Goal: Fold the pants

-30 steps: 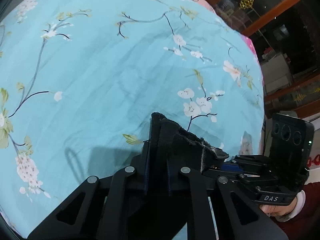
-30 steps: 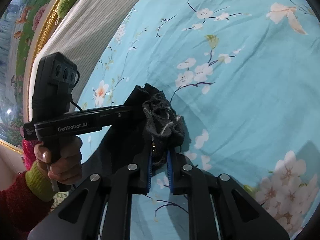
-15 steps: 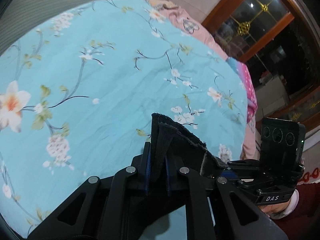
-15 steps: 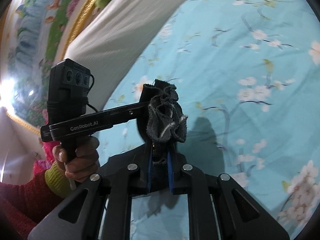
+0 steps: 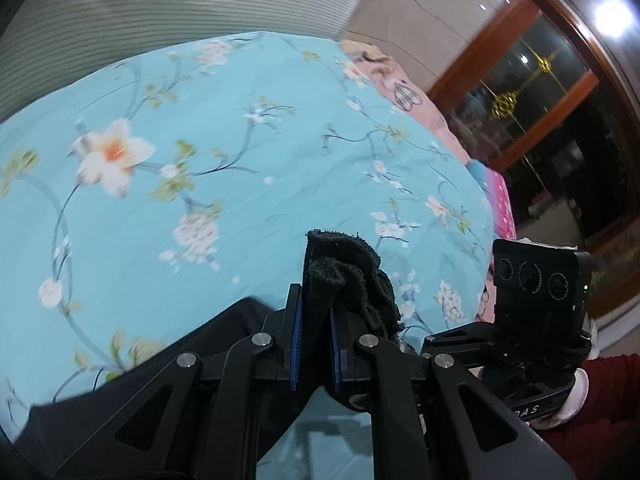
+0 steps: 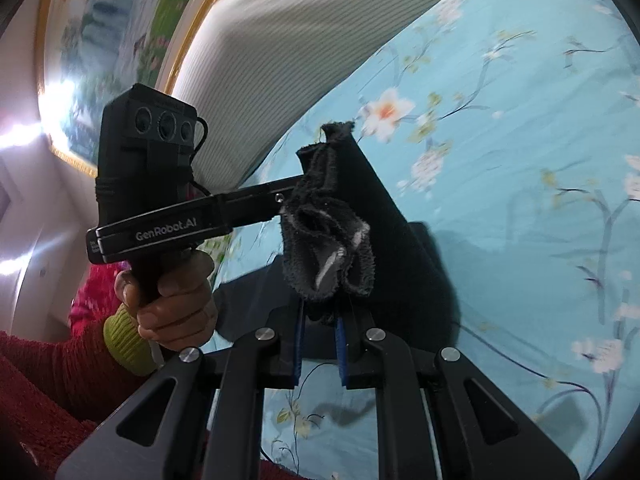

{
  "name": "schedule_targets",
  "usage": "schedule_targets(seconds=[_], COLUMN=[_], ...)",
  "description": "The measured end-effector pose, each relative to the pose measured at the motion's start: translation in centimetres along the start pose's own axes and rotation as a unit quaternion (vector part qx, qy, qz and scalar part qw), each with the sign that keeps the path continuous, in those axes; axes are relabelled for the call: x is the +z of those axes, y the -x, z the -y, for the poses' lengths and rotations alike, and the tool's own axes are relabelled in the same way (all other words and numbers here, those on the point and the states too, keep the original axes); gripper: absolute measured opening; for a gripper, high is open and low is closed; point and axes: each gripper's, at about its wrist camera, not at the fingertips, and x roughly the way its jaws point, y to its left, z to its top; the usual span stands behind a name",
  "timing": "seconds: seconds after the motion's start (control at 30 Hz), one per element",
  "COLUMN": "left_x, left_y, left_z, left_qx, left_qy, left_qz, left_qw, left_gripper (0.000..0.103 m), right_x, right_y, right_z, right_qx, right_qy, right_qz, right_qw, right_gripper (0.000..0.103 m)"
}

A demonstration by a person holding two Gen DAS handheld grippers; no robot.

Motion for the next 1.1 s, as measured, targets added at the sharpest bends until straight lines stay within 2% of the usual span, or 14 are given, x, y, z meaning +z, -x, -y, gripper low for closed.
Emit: schedule_targets(seconds=[0.2, 0.4, 0.67, 0.87, 0.97, 1.03, 1.1], left_x=[-3.2, -5.9, -9.5, -11.5, -12.1, -12.7, -13.1], left_y=[2.2, 2.6, 2.0, 1.8, 2.0, 2.4, 2.7], left_z=[-4.0, -7.6, -10.8, -11.6, -12.1, -12.5, -12.8], left_qx=[0.015, 0.032, 0.046, 0.053, 0.049, 0.047, 0.047], left_qy=[0.055, 0.106, 0.167, 0.191, 0.215, 0.234, 0.247], left_qz=[0.019, 0.026, 0.021, 0.017, 0.021, 0.030, 0.036], left_qw=[0.9982, 0.9935, 0.9847, 0.9799, 0.9753, 0.9707, 0.9673], left_gripper=[0.010, 0.007, 0.007, 0.007, 0.009, 0.009, 0.011], right_x=[0.0, 0.1, -1.0, -1.7, -1.8, -1.9, -2.1], right_y=[-4.2, -8.6, -12.8, -14.7, -15.2, -15.7, -15.9], right_z=[-1.0, -1.6, -1.4, -1.4, -1.5, -1.9, -2.5], right_qx=[0.015, 0.018, -0.008, -0.032, -0.035, -0.032, -0.035], right_qy=[0.032, 0.058, 0.081, 0.092, 0.095, 0.099, 0.113], right_qz=[-0.056, -0.112, -0.166, -0.200, -0.208, -0.213, -0.217], right_qw=[0.998, 0.992, 0.983, 0.975, 0.973, 0.971, 0.969], right_gripper=[0.014, 0.014, 0.016, 0.019, 0.026, 0.040, 0.043])
